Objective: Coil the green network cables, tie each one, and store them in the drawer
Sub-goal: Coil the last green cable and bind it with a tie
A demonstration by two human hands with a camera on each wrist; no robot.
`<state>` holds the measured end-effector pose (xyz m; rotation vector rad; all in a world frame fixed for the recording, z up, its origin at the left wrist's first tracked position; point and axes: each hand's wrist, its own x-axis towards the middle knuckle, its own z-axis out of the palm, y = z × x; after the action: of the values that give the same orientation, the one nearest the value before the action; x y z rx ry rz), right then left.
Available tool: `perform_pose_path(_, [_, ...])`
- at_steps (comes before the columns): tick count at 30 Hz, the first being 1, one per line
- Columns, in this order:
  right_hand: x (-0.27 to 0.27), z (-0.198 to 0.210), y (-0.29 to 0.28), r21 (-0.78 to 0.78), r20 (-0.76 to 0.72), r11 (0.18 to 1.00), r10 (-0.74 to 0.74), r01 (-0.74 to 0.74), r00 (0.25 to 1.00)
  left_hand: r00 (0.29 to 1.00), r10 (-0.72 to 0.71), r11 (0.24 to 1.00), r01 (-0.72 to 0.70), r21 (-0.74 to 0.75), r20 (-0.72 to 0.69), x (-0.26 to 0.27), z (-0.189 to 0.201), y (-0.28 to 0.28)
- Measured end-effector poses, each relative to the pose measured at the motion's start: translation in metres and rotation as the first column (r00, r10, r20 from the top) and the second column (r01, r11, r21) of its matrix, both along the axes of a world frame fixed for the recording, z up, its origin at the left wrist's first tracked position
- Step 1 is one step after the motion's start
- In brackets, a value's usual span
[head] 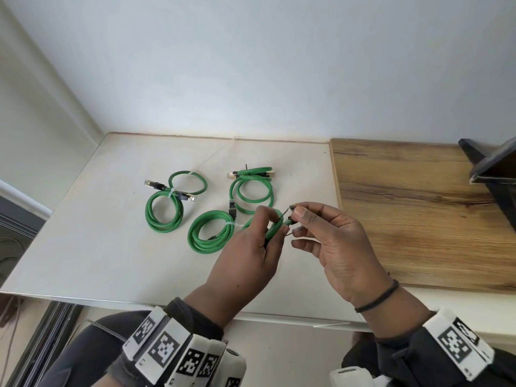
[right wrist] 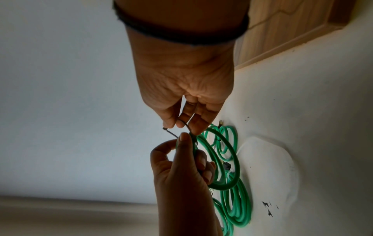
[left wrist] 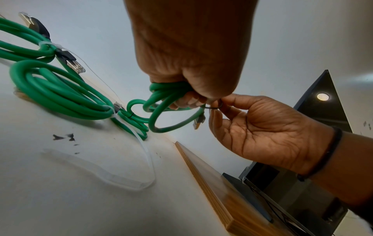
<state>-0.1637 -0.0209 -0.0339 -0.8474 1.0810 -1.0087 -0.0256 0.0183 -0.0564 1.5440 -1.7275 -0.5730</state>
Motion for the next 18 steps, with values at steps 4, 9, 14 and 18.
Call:
perform_pose_path(4, [-0.0005, -0.0016, -0.0011, 0.035, 0.042, 0.999, -0.025, 0.024, 0.999, 1.000, -0.002, 1.000, 0.002, -0.001, -0.002, 0.0001, 0.0011, 0.0005])
perform_pose_path(9, [0.0005, -0.0051, 0.0000, 0.021, 0.026, 1.000, -0.006, 0.005, 1.000, 1.000, -0.008, 1.000, 0.008, 0.003, -0.006, 0.0000, 0.0012, 0.0003])
perform_pose_path(14, [-0.0020, -0.0049, -0.0012, 0.012, 0.038, 1.000, -0.012, 0.011, 0.999, 1.000, -0.020, 1.000, 0.019, 0.009, 0.008, -0.0002, 0.0002, 0.0003])
perform_pose_path(18, [-0.0022, -0.0047, -0.0016, 0.000, 0.027, 1.000, -0.008, 0.008, 1.000, 1.000, -0.021, 1.000, 0.021, 0.015, 0.007, -0.0011, 0.0012, 0.0003])
